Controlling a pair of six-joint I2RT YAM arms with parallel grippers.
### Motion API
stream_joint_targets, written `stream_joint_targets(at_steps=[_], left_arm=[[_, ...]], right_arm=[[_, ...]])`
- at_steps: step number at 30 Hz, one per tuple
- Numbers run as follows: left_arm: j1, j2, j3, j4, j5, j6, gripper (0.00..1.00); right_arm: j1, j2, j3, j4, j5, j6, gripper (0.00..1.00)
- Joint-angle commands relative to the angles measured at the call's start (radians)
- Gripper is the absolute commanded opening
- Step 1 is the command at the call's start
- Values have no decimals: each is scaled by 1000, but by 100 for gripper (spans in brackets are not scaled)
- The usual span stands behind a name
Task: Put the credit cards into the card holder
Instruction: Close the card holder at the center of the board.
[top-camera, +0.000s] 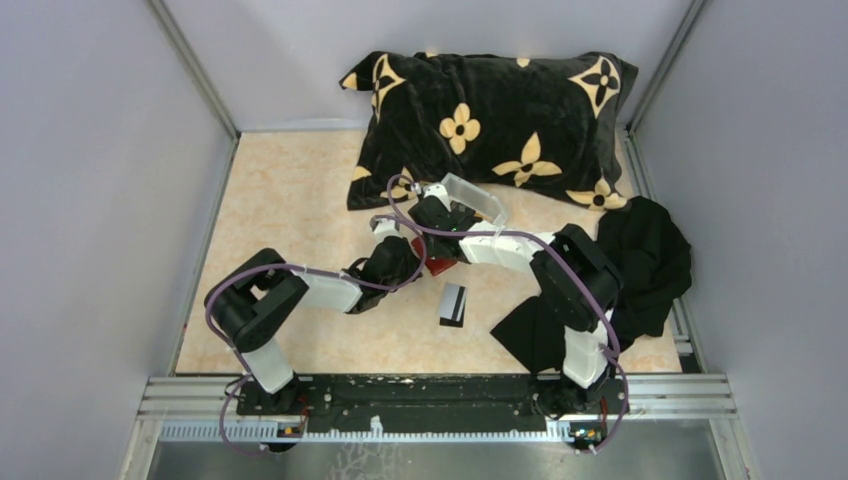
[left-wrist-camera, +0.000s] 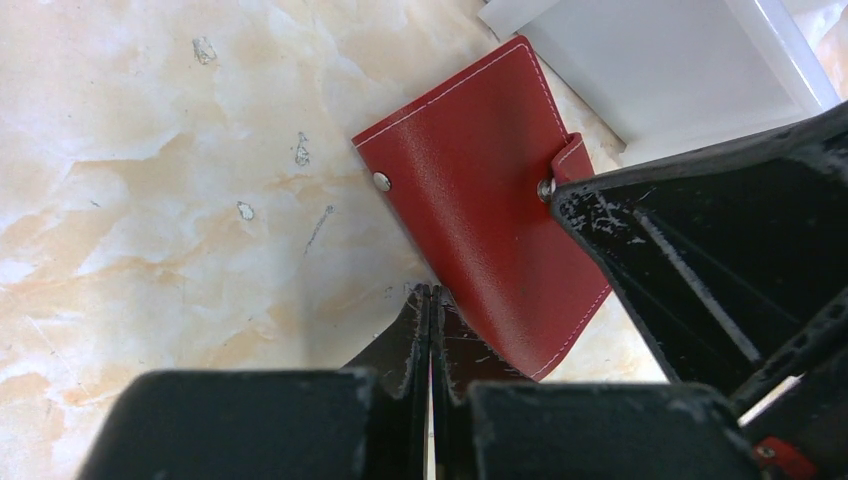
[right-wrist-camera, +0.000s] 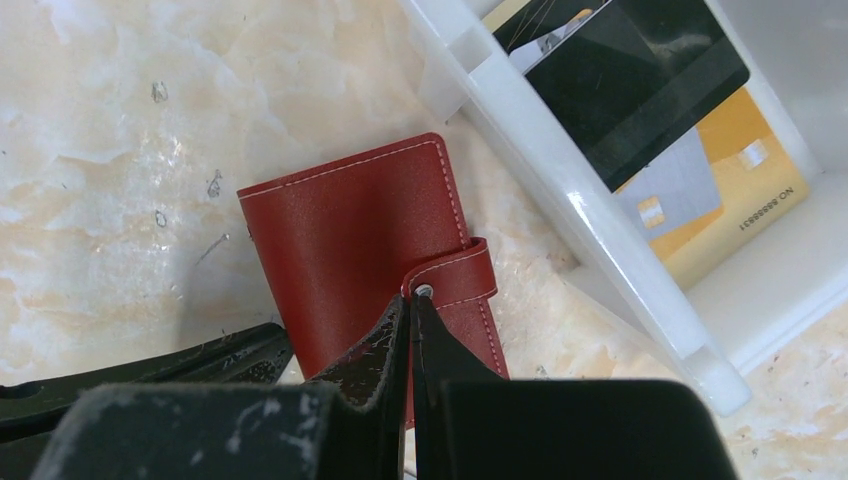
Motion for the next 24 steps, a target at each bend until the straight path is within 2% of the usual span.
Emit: stream_joint_targets(at_steps=[1, 24], left_arm=[[-6, 42, 8, -65, 21, 12, 0], [-6, 50, 5, -68, 18, 12, 0]], right_arm=[[-3, 10, 40, 14, -17, -12, 1], [-3, -12, 47, 22, -19, -9, 1]])
